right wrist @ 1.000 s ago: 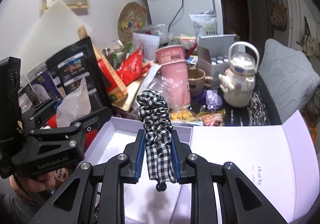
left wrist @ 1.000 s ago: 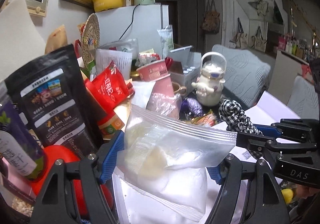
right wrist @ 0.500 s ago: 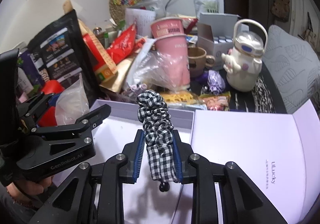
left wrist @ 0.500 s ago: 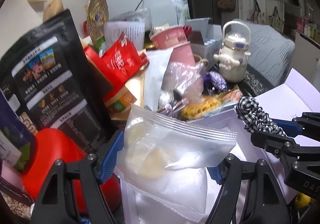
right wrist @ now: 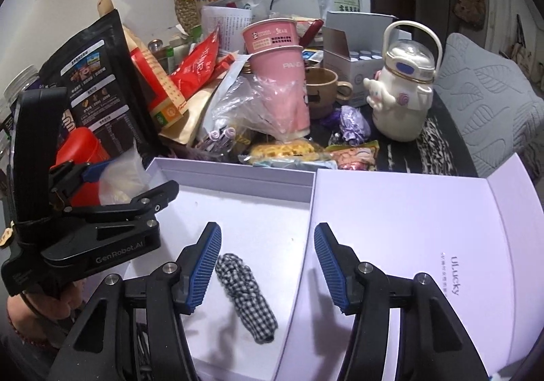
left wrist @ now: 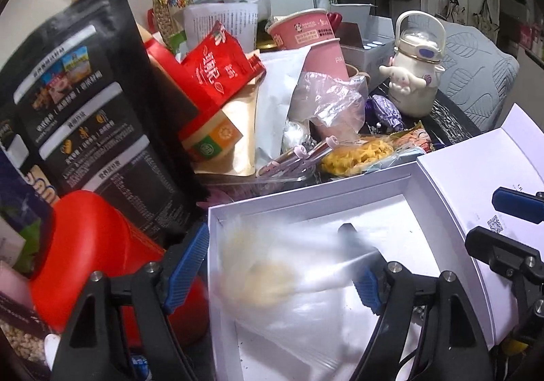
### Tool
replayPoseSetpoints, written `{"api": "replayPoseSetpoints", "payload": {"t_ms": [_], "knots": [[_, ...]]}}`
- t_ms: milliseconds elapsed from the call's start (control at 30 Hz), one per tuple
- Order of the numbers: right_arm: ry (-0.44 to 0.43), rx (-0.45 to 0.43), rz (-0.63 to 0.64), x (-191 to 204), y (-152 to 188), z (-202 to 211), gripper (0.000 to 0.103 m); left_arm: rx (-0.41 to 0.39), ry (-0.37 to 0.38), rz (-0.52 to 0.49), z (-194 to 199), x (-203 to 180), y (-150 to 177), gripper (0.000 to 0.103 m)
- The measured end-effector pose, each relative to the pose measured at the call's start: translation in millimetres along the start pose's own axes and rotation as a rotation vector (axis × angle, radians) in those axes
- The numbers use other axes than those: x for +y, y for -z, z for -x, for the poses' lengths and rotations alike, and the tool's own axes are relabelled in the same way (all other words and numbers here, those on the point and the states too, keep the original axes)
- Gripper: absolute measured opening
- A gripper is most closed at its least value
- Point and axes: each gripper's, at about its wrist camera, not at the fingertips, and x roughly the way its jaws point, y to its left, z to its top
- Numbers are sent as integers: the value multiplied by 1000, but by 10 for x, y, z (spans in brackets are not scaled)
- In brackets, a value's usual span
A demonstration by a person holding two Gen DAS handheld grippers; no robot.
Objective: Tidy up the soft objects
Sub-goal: 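Open both grippers to drop the bag and scrunchie into the box, then withdraw both grippers from the box back over the table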
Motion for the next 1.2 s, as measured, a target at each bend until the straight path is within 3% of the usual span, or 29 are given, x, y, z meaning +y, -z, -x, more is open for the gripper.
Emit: {"api": "replayPoseSetpoints", "payload": {"t_ms": [333, 733, 1200], "knots": [[4, -43, -3, 44, -29, 344, 57, -36, 8, 2, 314, 17, -50, 78], [19, -130, 6, 169, -43, 972, 57, -146, 6, 13, 1000, 101, -87, 78], [44, -227, 3, 401, 208, 1693, 61, -215, 68, 12, 1802, 160, 155, 78]]}}
